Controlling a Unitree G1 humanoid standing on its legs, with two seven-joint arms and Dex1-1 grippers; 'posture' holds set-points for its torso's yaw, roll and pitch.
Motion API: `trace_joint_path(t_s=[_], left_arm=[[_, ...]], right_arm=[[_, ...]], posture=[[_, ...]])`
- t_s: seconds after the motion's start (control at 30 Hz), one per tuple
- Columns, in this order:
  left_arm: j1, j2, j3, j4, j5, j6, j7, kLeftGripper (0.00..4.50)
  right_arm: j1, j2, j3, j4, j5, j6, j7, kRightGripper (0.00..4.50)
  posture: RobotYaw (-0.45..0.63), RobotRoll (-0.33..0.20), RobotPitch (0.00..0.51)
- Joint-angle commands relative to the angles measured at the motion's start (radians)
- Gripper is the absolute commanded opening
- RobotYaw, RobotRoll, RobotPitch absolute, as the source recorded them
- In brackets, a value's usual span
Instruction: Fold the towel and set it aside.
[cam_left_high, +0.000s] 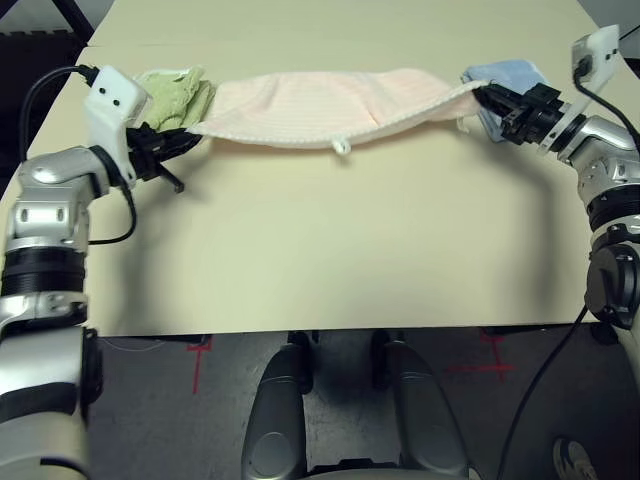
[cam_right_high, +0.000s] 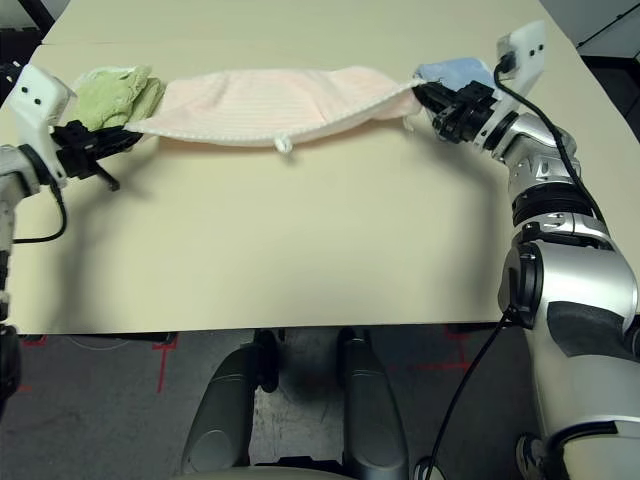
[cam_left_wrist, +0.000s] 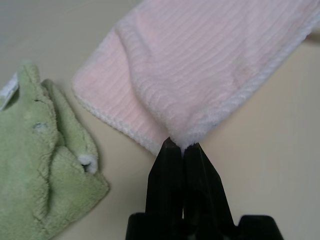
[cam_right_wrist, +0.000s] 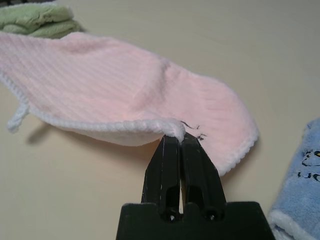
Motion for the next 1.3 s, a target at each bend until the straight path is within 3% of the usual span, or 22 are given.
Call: trace_joint_path(t_s=[0.03,0.17,0.3,0.5,0.67,0.77,0.93,1.13,1.3], left_arm=[[0.048,0.051,-0.024,-0.045,-0.015,0.083,-0.073,0.03],[0.091,0.107,-0.048,-0.098,-0.03,0.15,-0.174,0.03],[0.134,0.18,-0.091,-0.106,-0.007,0.115,-0.283,0.03],[0.145,0.248,-0.1,-0.082,-0.012,0.067,-0.399,0.03],[0.109,0.271,-0.064,-0.057,-0.095,0.128,-0.514,0.03],[0.094,0.31,-0.091,-0.044,-0.164,0.183,-0.57,0.03],[0.143,0.45,-0.238,-0.085,-0.322,0.209,-0.572,0.03],[0.164,0.557,-0.394,-0.025,-0.352,0.037,-0.572,0.03],[0.142,0.588,-0.515,0.052,-0.292,-0.121,-0.572,0.03]], right_arm=[[0.032,-0.041,0.082,-0.018,-0.075,-0.042,0.136,0.0],[0.067,-0.086,0.18,-0.038,-0.15,-0.093,0.292,0.0],[0.109,-0.137,0.23,-0.068,-0.162,-0.139,0.44,0.0],[0.126,-0.208,0.275,-0.057,-0.146,-0.206,0.452,0.0],[0.121,-0.237,0.282,-0.059,-0.014,-0.136,0.452,0.0],[0.14,-0.275,0.384,-0.118,0.085,-0.047,0.452,0.0],[0.178,-0.365,0.605,-0.25,0.239,0.015,0.452,0.0],[0.212,-0.502,0.82,-0.419,0.411,0.07,0.452,0.0],[0.212,-0.591,0.953,-0.516,0.478,0.071,0.452,0.0]], posture=[[-0.03,0.0,0.306],[-0.03,0.0,0.3],[-0.04,0.0,0.296],[-0.06,0.0,0.283],[-0.05,0.0,0.275],[-0.05,0.0,0.271],[-0.05,0.0,0.27],[-0.06,0.0,0.272],[-0.06,0.0,0.272]])
